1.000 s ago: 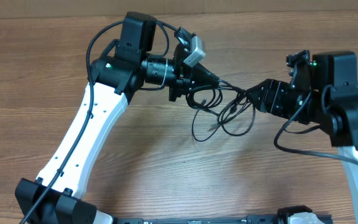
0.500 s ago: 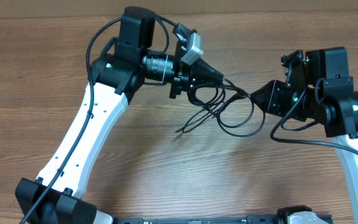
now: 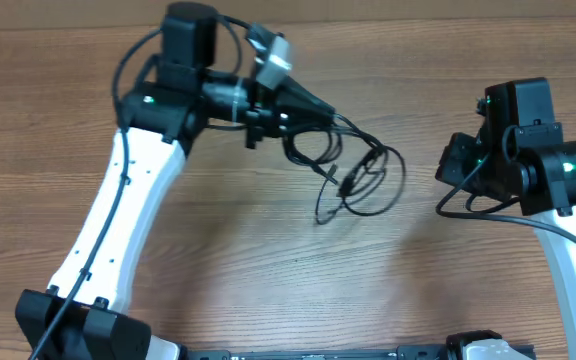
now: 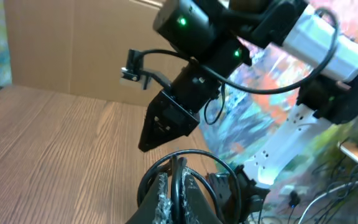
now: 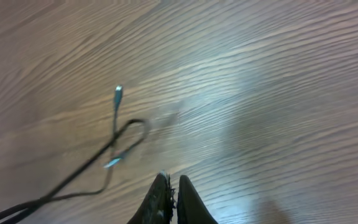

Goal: Untangle cables

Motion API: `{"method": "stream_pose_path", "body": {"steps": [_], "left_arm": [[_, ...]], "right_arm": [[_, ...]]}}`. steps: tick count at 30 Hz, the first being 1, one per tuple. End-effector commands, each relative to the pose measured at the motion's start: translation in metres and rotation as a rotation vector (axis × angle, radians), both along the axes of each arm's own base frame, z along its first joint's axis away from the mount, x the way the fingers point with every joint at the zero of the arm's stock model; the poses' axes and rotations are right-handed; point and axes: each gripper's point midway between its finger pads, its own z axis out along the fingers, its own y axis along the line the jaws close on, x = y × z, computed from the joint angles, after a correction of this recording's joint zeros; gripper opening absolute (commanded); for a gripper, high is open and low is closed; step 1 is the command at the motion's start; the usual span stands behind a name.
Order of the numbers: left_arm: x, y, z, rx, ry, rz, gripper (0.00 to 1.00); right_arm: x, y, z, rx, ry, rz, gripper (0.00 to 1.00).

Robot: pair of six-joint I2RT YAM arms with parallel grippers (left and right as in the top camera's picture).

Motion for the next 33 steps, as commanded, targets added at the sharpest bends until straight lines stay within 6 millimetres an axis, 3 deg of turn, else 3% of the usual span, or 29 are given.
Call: {"method": "stream_pose_path", "body": {"steps": [1, 11, 13, 16, 20, 21, 23, 24, 25, 26, 28, 33], "left_arm": [[-0.010, 0.024, 0.027, -0.054, 0.030, -0.028, 0.04], [0.011, 0.054, 0.027, -0.045, 0.097, 0.072, 0.04], [0.013, 0.058, 0.026, -0.044, 0.108, 0.083, 0.04], [0.014, 0.058, 0.026, -0.044, 0.114, 0.086, 0.04], [0.013, 0.058, 0.026, -0.044, 0.113, 0.084, 0.04], [0.013, 0.058, 0.026, -0.044, 0.113, 0.084, 0.04], [0.013, 0.058, 0.026, -0.044, 0.109, 0.083, 0.04], [0.013, 0.058, 0.025, -0.045, 0.103, 0.083, 0.04], [0.012, 0.057, 0.025, -0.047, 0.087, 0.080, 0.04], [0.012, 0.056, 0.025, -0.050, 0.070, 0.078, 0.04], [0.010, 0.055, 0.023, -0.053, 0.036, 0.076, 0.04], [0.008, 0.051, 0.018, -0.046, 0.014, 0.076, 0.04]], "right_arm": [[0.003, -0.017, 0.004, -0.063, -0.021, -0.105, 0.04], [-0.010, -0.049, 0.002, -0.188, 0.014, -0.278, 0.04], [-0.009, -0.048, 0.002, -0.182, 0.013, -0.275, 0.04], [-0.007, -0.040, 0.001, -0.141, 0.012, -0.256, 0.04], [0.003, 0.002, 0.005, 0.030, -0.014, -0.041, 0.07], [0.004, 0.013, 0.007, 0.072, -0.022, 0.017, 0.12], [0.005, 0.039, 0.015, 0.179, -0.051, 0.154, 0.42], [0.005, 0.050, 0.019, 0.230, -0.065, 0.203, 0.65], [0.005, 0.059, 0.024, 0.279, -0.076, 0.235, 0.80], [0.005, 0.067, 0.029, 0.325, -0.085, 0.261, 0.88], [0.004, 0.082, 0.039, 0.411, -0.105, 0.311, 0.96], [0.001, 0.105, 0.057, 0.549, -0.139, 0.400, 0.97]]}}
